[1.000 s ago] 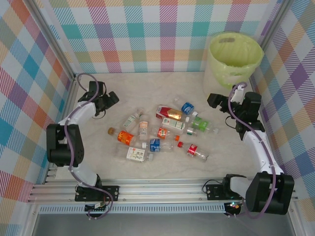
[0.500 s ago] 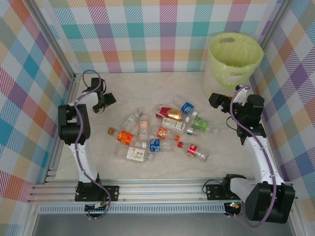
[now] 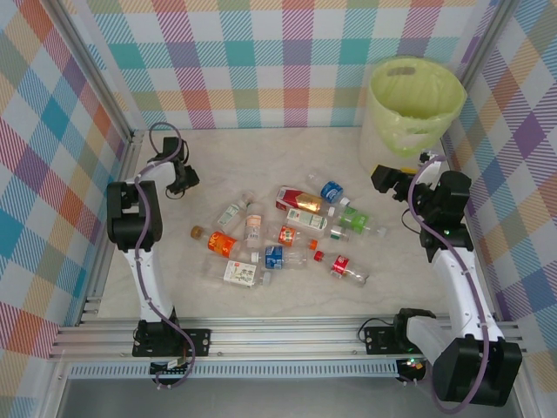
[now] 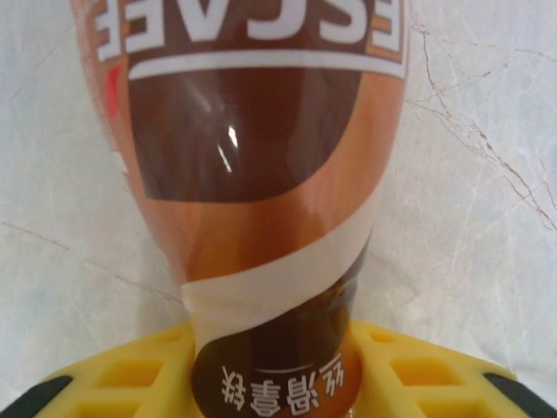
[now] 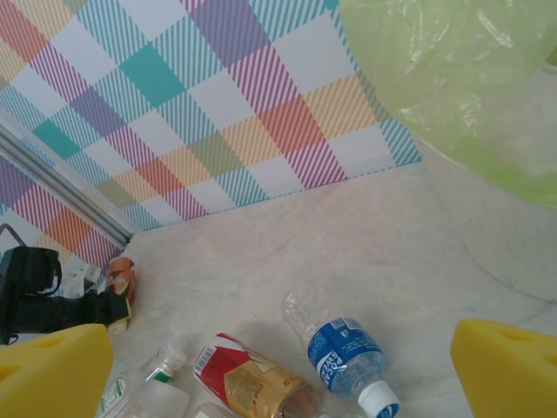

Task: Put the plastic bottles in the bin

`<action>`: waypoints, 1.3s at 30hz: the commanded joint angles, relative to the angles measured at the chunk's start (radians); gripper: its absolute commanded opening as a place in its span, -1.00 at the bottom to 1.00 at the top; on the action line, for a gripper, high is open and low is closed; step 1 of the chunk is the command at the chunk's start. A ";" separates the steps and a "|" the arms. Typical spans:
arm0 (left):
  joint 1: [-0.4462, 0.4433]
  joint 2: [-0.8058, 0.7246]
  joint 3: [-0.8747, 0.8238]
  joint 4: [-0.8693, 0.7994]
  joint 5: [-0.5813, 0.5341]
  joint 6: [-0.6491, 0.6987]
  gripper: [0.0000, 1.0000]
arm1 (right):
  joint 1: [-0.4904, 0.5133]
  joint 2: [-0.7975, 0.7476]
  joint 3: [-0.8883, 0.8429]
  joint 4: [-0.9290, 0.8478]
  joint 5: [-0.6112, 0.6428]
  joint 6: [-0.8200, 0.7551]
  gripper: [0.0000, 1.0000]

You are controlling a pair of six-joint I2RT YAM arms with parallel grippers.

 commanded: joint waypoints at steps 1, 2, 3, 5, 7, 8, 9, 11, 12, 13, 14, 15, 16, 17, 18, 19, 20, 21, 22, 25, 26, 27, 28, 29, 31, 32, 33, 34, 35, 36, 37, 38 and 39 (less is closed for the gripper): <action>0.009 -0.056 -0.049 0.021 0.025 0.030 -0.33 | 0.006 0.001 0.003 -0.014 -0.005 -0.011 1.00; 0.008 -0.067 -0.054 0.019 0.024 0.036 -0.40 | 0.006 0.005 0.007 -0.021 -0.007 -0.009 0.99; 0.007 -0.077 -0.058 0.012 0.022 0.037 -0.48 | 0.006 0.007 0.008 -0.021 -0.009 -0.007 0.99; 0.006 -0.103 -0.076 0.007 0.027 0.039 -0.75 | 0.006 0.005 0.002 -0.019 -0.012 -0.001 0.99; 0.006 -0.142 -0.100 0.009 0.046 0.027 -1.00 | 0.005 0.003 -0.005 -0.017 -0.013 0.007 0.99; 0.005 -0.162 -0.113 0.010 0.070 0.017 -1.00 | 0.006 0.004 -0.008 -0.018 -0.013 0.014 0.99; 0.003 -0.188 -0.131 0.017 0.101 0.001 -1.00 | 0.006 0.005 -0.013 -0.019 -0.010 0.022 1.00; -0.012 -0.245 -0.173 0.040 0.153 -0.015 -1.00 | 0.007 0.007 -0.021 -0.022 0.000 0.038 0.99; -0.026 -0.277 -0.196 0.056 0.172 -0.020 -1.00 | 0.006 0.005 -0.026 -0.018 0.001 0.040 0.99; -0.040 -0.312 -0.220 0.072 0.190 -0.024 -1.00 | 0.007 0.004 -0.033 -0.010 0.004 0.043 0.99; -0.055 -0.340 -0.240 0.089 0.210 -0.025 -1.00 | 0.006 0.004 -0.038 -0.001 0.008 0.045 0.99; -0.072 -0.369 -0.262 0.097 0.233 -0.028 -1.00 | 0.006 0.007 -0.041 0.009 0.003 0.049 0.99; -0.089 -0.400 -0.283 0.141 0.267 -0.033 -1.00 | 0.006 0.015 -0.040 0.014 -0.010 0.052 0.99; -0.102 -0.423 -0.304 0.166 0.301 -0.037 -1.00 | 0.008 0.025 -0.034 0.020 -0.029 0.055 0.99; -0.121 -0.450 -0.326 0.192 0.339 -0.050 -1.00 | 0.008 0.039 -0.028 0.027 -0.051 0.064 0.99; -0.142 -0.474 -0.346 0.222 0.381 -0.058 -1.00 | 0.011 0.052 -0.022 0.034 -0.074 0.075 0.99; -0.160 -0.491 -0.360 0.240 0.408 -0.062 -1.00 | 0.013 0.066 -0.019 0.043 -0.093 0.083 0.99; -0.185 -0.511 -0.372 0.256 0.425 -0.064 -1.00 | 0.019 0.080 -0.015 0.052 -0.108 0.093 0.99; -0.207 -0.535 -0.382 0.266 0.438 -0.059 -1.00 | 0.024 0.089 -0.014 0.056 -0.114 0.104 0.99; -0.273 -0.595 -0.422 0.331 0.468 -0.051 -1.00 | 0.048 0.109 -0.011 0.071 -0.105 0.138 0.99; -0.292 -0.613 -0.440 0.365 0.485 -0.052 -1.00 | 0.055 0.116 -0.009 0.076 -0.097 0.157 0.99; -0.312 -0.628 -0.460 0.405 0.507 -0.058 -1.00 | 0.064 0.127 -0.008 0.083 -0.094 0.187 0.99; -0.332 -0.639 -0.471 0.437 0.532 -0.060 -1.00 | 0.075 0.142 -0.005 0.089 -0.093 0.224 0.99; -0.348 -0.645 -0.476 0.455 0.551 -0.060 -1.00 | 0.084 0.157 -0.001 0.097 -0.108 0.244 0.99; -0.388 -0.655 -0.483 0.485 0.591 -0.059 -1.00 | 0.112 0.185 0.010 0.111 -0.128 0.283 0.99; -0.404 -0.659 -0.486 0.501 0.602 -0.059 -1.00 | 0.128 0.194 0.015 0.119 -0.130 0.293 0.99; -0.421 -0.661 -0.493 0.528 0.621 -0.062 -1.00 | 0.145 0.203 0.019 0.132 -0.130 0.301 1.00; -0.435 -0.663 -0.501 0.562 0.641 -0.073 -1.00 | 0.165 0.212 0.024 0.143 -0.126 0.309 0.99; -0.448 -0.661 -0.505 0.590 0.668 -0.082 -1.00 | 0.179 0.221 0.031 0.152 -0.129 0.313 0.99; -0.462 -0.657 -0.504 0.614 0.695 -0.092 -1.00 | 0.192 0.231 0.042 0.161 -0.137 0.318 0.99; -0.477 -0.650 -0.500 0.629 0.719 -0.098 -1.00 | 0.203 0.242 0.051 0.178 -0.151 0.330 0.99; -0.489 -0.644 -0.491 0.633 0.747 -0.098 -1.00 | 0.210 0.252 0.056 0.199 -0.164 0.345 0.99; -0.503 -0.636 -0.478 0.632 0.772 -0.094 -1.00 | 0.218 0.262 0.062 0.229 -0.182 0.366 0.99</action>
